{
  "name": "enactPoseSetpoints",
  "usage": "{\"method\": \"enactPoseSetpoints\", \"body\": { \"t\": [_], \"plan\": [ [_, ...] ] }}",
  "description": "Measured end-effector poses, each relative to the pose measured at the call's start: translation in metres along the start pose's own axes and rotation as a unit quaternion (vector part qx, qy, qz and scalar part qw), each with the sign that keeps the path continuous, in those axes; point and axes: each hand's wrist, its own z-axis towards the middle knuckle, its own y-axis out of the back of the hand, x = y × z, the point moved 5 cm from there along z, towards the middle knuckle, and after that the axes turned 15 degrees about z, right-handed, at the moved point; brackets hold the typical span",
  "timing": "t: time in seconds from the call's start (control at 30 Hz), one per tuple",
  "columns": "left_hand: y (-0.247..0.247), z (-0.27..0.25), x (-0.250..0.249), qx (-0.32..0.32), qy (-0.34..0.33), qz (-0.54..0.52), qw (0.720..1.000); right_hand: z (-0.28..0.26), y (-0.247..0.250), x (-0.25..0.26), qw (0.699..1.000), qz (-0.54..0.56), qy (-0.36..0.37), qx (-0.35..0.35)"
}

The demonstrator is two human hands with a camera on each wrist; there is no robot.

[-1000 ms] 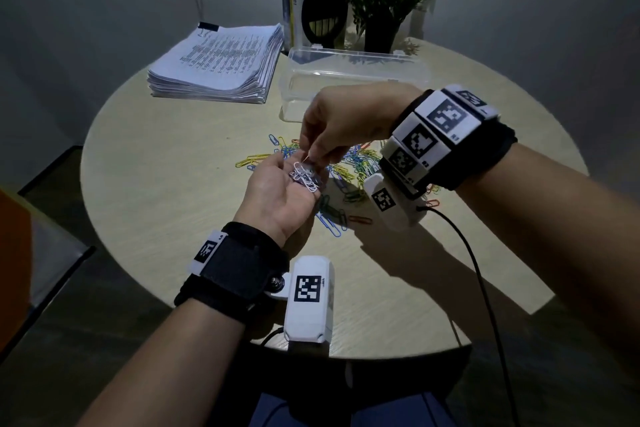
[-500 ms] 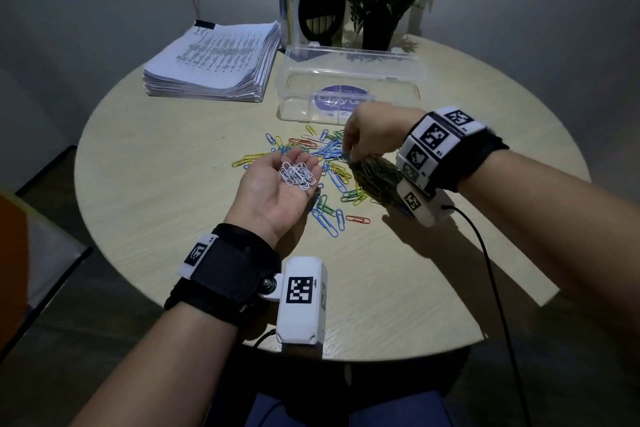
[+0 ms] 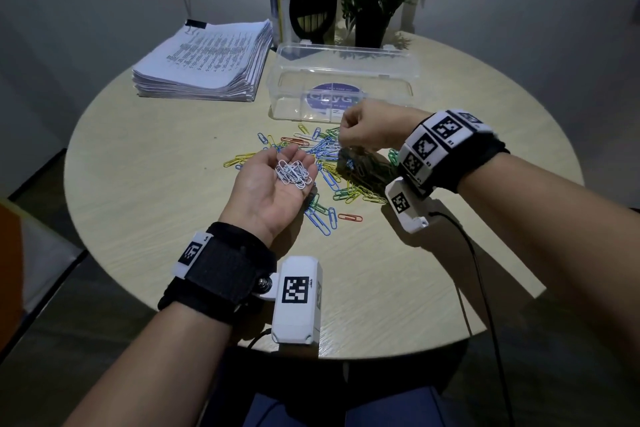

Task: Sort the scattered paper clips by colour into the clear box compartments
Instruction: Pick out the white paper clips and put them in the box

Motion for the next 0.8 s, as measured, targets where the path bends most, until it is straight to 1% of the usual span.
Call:
{"method": "enactPoseSetpoints", "body": {
  "t": [0.07, 0.17, 0.27, 0.37, 0.6, 0.8],
  "plan": [
    [-0.002, -0.001, 0.002, 0.001, 0.001, 0.001, 1.0, -0.005, 0.005, -0.001, 1.0, -0.015, -0.003, -0.004],
    [-0.005, -0.003, 0.004, 0.001, 0.001, 0.0, 1.0, -0.013, 0.005, -0.007, 0.998, -0.067, -0.02, 0.002],
    [-0.008, -0.005, 0.006, 0.004, 0.002, 0.0, 1.0, -0.016, 0.004, -0.01, 0.99, -0.137, -0.041, -0.018],
    [-0.008, -0.006, 0.007, 0.006, 0.001, -0.001, 1.0, -0.016, 0.0, -0.01, 0.985, -0.164, -0.059, -0.013],
    [-0.01, -0.007, 0.009, 0.006, 0.003, 0.001, 1.0, -0.022, -0.004, -0.009, 0.98, -0.18, -0.086, -0.019],
    [-0.008, -0.006, 0.01, 0.003, 0.005, 0.001, 1.0, -0.025, 0.001, -0.013, 0.989, -0.103, -0.1, -0.025]
  ]
}}
